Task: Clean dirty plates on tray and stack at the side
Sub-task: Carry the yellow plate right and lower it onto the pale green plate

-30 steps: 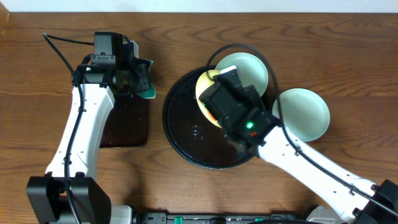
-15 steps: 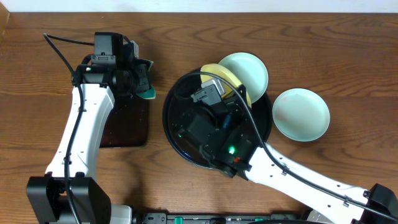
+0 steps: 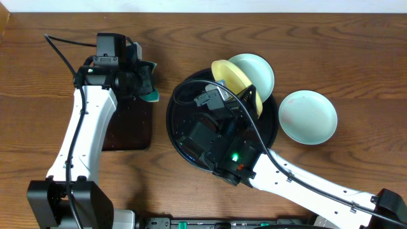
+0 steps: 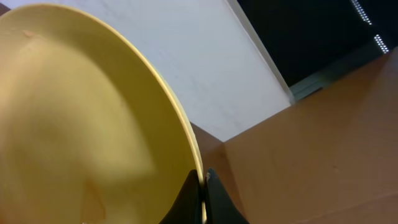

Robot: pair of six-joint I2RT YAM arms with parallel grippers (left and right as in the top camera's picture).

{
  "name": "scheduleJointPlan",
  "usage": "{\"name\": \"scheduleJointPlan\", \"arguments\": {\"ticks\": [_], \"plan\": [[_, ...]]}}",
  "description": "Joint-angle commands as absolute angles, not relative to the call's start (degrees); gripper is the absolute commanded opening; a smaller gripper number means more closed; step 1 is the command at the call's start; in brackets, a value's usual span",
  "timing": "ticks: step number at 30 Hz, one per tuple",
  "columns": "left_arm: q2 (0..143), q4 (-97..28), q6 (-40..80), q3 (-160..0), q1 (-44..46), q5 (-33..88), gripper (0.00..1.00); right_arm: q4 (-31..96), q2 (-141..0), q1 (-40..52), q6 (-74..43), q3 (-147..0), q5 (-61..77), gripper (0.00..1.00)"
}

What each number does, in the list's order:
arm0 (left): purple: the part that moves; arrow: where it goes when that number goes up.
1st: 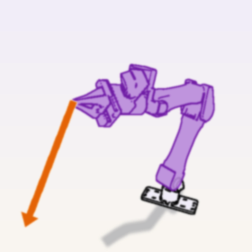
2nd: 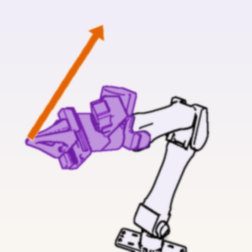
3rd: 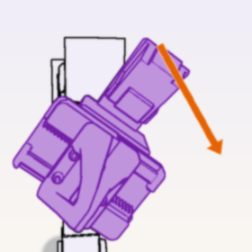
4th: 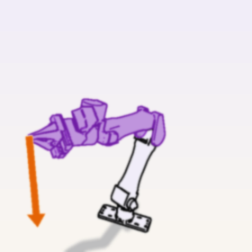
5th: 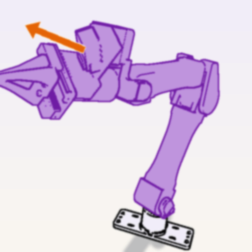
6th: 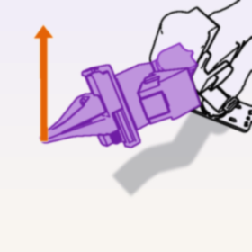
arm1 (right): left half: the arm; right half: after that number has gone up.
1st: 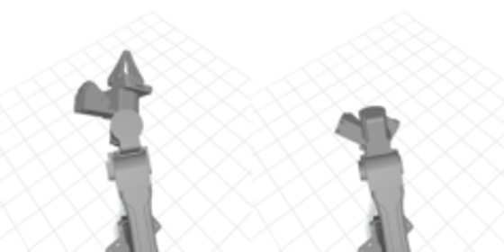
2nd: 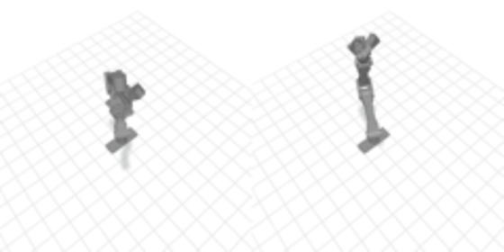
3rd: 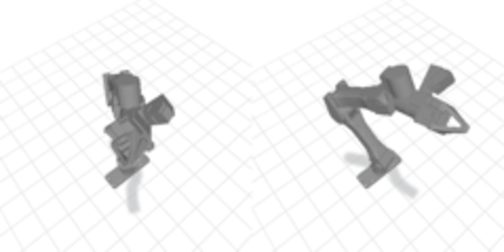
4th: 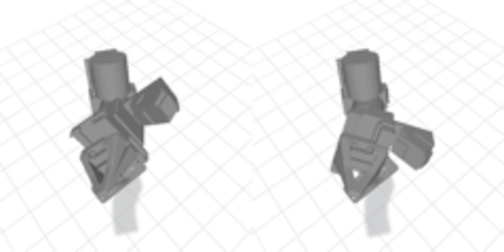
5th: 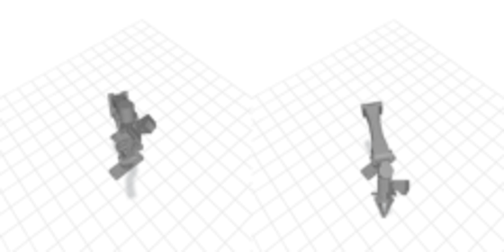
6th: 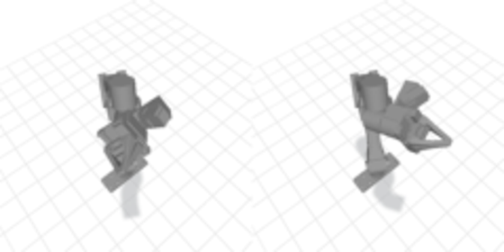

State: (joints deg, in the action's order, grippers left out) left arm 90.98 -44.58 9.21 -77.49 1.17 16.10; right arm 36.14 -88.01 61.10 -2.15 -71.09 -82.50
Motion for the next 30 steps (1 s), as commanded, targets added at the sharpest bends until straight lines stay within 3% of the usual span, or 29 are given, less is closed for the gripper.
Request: {"name": "scheduleJointPlan", "arguments": {"ticks": [1,14,30], "plan": [[91.00,-44.60,9.74,-77.03,0.93,15.33,0.07,36.23,-87.13,61.76,-5.08,-71.90,-79.24,0.01],[91.00,-44.75,9.74,-77.03,0.93,15.33,0.07,50.33,-87.35,56.07,-26.35,-71.55,-52.10,0.01],[91.00,-46.13,9.76,-77.03,1.06,15.33,0.07,48.29,-87.31,31.77,-25.82,-71.55,-1.65,0.01]]}}
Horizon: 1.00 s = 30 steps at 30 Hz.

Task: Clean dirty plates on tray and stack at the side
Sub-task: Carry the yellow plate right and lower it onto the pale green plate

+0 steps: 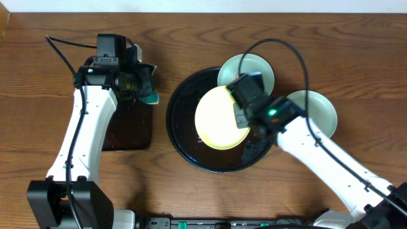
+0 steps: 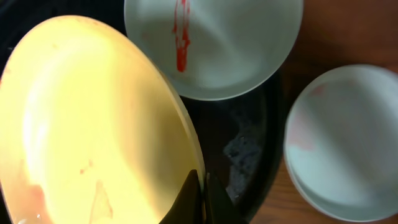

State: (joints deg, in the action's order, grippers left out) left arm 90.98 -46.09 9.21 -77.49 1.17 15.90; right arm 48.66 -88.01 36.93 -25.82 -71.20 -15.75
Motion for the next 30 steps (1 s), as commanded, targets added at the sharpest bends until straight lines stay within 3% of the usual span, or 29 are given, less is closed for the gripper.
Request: {"name": "scheduleJointPlan", "arguments": {"ticks": [1,11,24,30], "plan": [[91.00,-46.22,9.76,-77.03,1.06,15.35,0.07,48.25,-87.31,30.24,-25.34,-71.55,0.75,0.01],[91.00,-47.24,9.76,-77.03,1.10,15.35,0.07,49.54,-86.13,13.61,-20.49,-71.55,17.74,0.01],[91.00,-47.64,9.76,-77.03,3.33,15.05,0.07,56.31,-84.73,-5.72,-15.73,-71.55,18.90,0.01],[91.00,-47.62,11.40,-77.03,7.66,7.79,0.07,58.37,-84.75,-13.02,-14.11,-71.55,15.55,0.01]]}}
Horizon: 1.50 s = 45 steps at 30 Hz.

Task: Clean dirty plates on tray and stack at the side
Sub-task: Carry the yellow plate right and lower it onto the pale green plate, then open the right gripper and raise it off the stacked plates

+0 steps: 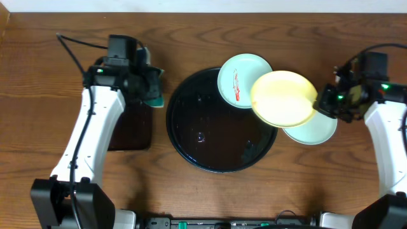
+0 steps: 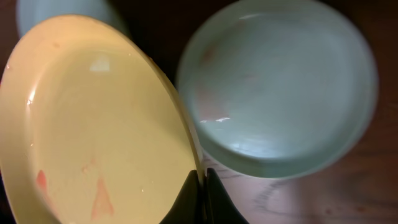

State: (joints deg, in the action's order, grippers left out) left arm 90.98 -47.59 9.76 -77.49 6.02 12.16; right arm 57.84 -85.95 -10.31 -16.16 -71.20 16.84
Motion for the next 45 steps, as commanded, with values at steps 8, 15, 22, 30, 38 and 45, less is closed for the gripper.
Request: {"name": "scheduleJointPlan", "arguments": {"ticks": [8,15,22,30,38,45], "plan": [[91.00,-47.42,11.75,-77.03,9.43,7.86,0.07,60.23,-84.77,-19.90,-13.21,-71.18,6.22,0.01],[91.00,-47.35,11.75,-77.03,9.45,7.86,0.07,53.95,-85.49,-20.51,-14.35,-65.06,6.02,0.01],[91.00,-47.31,11.73,-77.03,9.47,7.86,0.07,44.03,-86.43,-20.47,-14.72,-56.05,5.98,0.02],[91.00,-47.31,11.73,-77.03,9.47,7.86,0.07,40.73,-86.48,-20.49,-14.79,-54.50,3.05,0.27],[91.00,-47.31,11.73,-77.03,9.47,7.86,0.07,43.99,-86.48,-20.12,-15.79,-60.93,7.66,0.36],[91.00,-47.35,11.73,-77.03,9.47,7.86,0.07,43.62,-86.48,-15.66,-14.90,-68.03,15.27,0.39]]}}
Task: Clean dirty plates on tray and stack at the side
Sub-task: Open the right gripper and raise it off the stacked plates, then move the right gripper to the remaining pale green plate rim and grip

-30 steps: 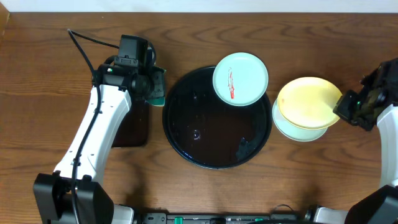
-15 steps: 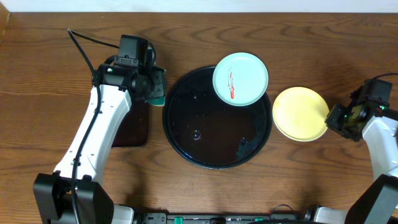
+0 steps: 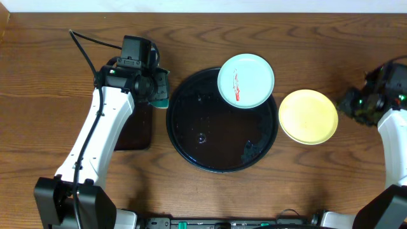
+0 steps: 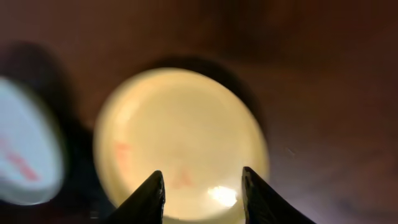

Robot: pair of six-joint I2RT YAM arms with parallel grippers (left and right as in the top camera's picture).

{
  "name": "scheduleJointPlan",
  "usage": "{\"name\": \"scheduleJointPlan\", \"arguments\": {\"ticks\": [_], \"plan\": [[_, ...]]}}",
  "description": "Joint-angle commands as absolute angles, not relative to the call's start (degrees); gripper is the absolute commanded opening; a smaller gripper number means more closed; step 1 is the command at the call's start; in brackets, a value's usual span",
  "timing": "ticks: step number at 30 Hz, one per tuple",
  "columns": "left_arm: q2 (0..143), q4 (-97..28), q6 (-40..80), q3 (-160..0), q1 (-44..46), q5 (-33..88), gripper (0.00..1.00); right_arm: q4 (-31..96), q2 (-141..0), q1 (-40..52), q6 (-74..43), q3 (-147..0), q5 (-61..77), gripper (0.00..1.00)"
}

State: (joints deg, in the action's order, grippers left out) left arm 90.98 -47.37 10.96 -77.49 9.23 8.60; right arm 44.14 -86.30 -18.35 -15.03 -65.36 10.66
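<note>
A yellow plate (image 3: 308, 116) lies flat on the table to the right of the round black tray (image 3: 191, 137). In the right wrist view the yellow plate (image 4: 180, 137) shows faint red marks. My right gripper (image 3: 351, 105) is open just right of that plate, its gripper (image 4: 202, 186) holding nothing. A pale green plate (image 3: 246, 80) with a red smear rests on the tray's upper right rim; its edge (image 4: 25, 149) shows blurred. My left gripper (image 3: 157, 89) is shut on a teal sponge (image 3: 161, 95) at the tray's upper left.
A dark mat (image 3: 130, 130) lies under the left arm, left of the tray. Small wet specks (image 3: 248, 149) sit on the tray floor. Bare wooden table surrounds everything.
The yellow plate was held over a pale green plate beside the tray; now it lies flat there and my right gripper is open, backed off right. My left gripper moved slightly right.
My right gripper held the yellow plate on edge over the tray, then flat above the tray, then over the pale green plate on the table at the right. Now the yellow plate rests there, covering it, and is let go. My left gripper kept the sponge throughout.
</note>
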Motion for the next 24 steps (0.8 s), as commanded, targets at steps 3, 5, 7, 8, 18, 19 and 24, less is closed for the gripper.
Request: {"name": "scheduleJointPlan", "arguments": {"ticks": [3,5,7,8,18,19,24], "plan": [[91.00,-47.48,11.73,-77.03,9.47,7.88,0.07,40.86,-86.54,-12.32,-14.44,-69.23,14.28,0.41],[91.00,-47.55,11.73,-77.03,9.47,7.88,0.07,39.90,-87.13,-9.50,-14.31,-70.76,11.05,0.40],[91.00,-47.55,11.73,-77.03,9.47,7.86,0.07,40.36,-88.36,-7.55,-13.89,-72.93,9.19,0.38],[91.00,-47.55,11.73,-77.03,9.45,7.88,0.07,40.82,-89.19,-6.76,-13.28,-74.17,8.86,0.38],[91.00,-47.57,11.73,-77.03,9.47,7.86,0.08,45.10,-102.59,-2.52,-8.08,-87.07,8.91,0.42],[91.00,-47.59,11.73,-77.03,9.45,7.86,0.08,44.07,-103.81,-2.22,-7.44,-87.26,9.82,0.42],[91.00,-47.51,11.73,-77.03,9.45,7.86,0.07,39.75,-108.40,-0.47,-5.61,-87.26,11.49,0.42]]}}
